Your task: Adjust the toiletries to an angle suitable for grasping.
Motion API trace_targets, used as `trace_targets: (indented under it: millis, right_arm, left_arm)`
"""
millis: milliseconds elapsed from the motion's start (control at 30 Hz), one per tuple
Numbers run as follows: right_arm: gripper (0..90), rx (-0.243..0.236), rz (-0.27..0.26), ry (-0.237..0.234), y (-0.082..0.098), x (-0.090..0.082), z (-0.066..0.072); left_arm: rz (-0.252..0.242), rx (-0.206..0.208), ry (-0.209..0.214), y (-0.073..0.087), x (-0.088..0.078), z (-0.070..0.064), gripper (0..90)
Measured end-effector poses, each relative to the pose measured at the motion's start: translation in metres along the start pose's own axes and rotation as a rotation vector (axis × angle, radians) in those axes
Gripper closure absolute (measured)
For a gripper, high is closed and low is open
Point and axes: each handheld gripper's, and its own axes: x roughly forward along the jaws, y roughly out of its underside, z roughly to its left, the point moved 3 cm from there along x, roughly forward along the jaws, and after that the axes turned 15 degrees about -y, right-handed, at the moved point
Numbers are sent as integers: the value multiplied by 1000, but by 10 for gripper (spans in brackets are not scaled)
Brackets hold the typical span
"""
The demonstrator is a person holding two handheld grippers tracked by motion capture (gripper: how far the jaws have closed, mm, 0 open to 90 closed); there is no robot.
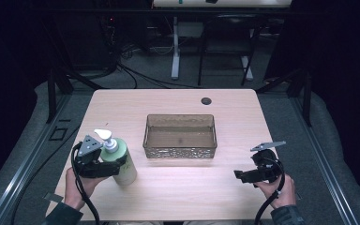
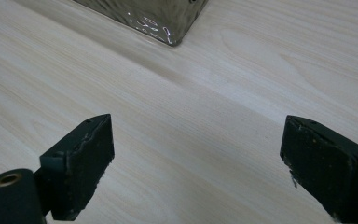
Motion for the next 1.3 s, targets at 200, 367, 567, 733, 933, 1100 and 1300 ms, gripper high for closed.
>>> trace_targets:
  millis: [200, 367, 567, 733, 933, 1100, 1300]
  right_arm:
    - [95, -2, 2, -2, 0, 1, 0]
    - [96, -4, 7, -1, 0, 2, 1]
    - [97, -2, 5, 1, 0, 1, 0]
    - [99, -2, 4, 1, 0, 1, 0]
    - [101, -5, 4, 3, 0, 1, 0]
    - [101, -6, 3, 6, 0, 0, 0]
    - [101, -4, 2, 4, 0, 0, -1]
  left_arm:
    - [-1, 12, 12, -2, 2, -6, 120]
    - [-5, 25, 28, -5, 4, -12, 120]
    - [-11, 37, 45, -9, 8, -20, 121]
    - [-15, 50, 66, -12, 11, -28, 121]
    - [-16, 60, 89, -16, 14, -37, 121]
    - [-19, 67, 106, -20, 18, -46, 121]
    - [-28, 83, 129, -24, 22, -59, 121]
